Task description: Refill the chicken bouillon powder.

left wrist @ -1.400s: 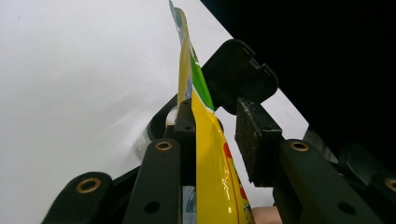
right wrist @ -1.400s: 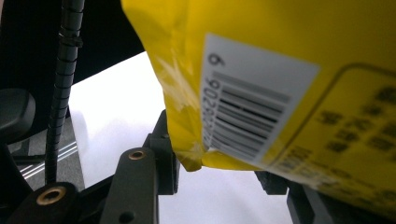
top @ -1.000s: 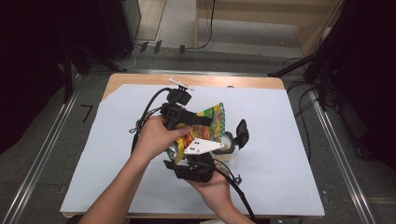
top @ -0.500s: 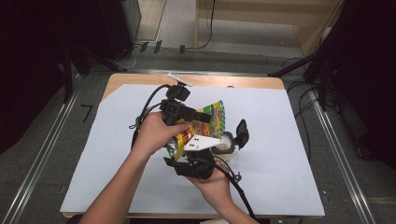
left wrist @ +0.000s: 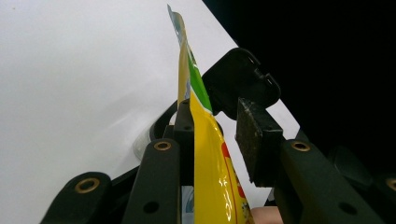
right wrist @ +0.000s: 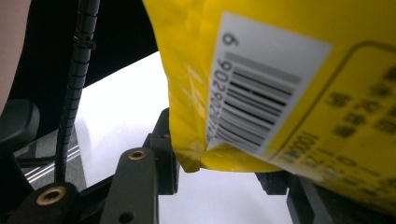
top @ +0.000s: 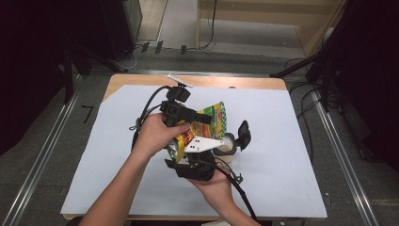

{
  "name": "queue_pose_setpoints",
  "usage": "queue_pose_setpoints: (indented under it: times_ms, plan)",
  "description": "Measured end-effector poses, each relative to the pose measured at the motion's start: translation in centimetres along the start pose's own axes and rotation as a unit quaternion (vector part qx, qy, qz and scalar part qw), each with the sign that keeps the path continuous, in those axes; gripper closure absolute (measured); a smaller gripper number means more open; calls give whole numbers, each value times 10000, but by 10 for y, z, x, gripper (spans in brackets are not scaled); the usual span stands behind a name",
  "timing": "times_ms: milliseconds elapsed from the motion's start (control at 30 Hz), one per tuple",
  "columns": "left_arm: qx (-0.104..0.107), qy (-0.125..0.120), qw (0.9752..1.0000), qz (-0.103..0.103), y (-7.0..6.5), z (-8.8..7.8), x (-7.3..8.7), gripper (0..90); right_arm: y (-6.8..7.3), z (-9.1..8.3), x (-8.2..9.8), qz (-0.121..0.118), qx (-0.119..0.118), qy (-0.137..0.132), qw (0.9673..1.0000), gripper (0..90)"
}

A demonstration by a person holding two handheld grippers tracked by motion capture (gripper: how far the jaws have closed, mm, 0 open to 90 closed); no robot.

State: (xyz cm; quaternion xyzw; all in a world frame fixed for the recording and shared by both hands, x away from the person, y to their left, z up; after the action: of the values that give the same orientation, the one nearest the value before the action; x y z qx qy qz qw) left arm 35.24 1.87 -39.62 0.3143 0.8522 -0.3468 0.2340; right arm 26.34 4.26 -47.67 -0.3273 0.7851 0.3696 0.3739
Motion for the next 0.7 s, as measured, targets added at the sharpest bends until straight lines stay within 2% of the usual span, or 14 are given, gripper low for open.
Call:
queue_pose_setpoints:
  times_ms: [700]
  plan:
    - [9,-24,10000,-12,0,-1,1,702,1,0,1,-23,3,27,10000,591]
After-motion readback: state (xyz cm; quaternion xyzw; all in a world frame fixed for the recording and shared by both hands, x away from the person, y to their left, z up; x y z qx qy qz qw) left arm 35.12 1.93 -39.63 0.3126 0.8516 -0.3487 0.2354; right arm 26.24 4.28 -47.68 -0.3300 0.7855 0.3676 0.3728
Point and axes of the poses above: each handheld gripper's, and its own axes: z roughly forward along the jaws, x roughly out of its underside, y roughly to its left, the point moved 9 cm from there along z, roughly forward along the jaws, and after that the axes turned 6 degrees about z, right-handed, at the moved point
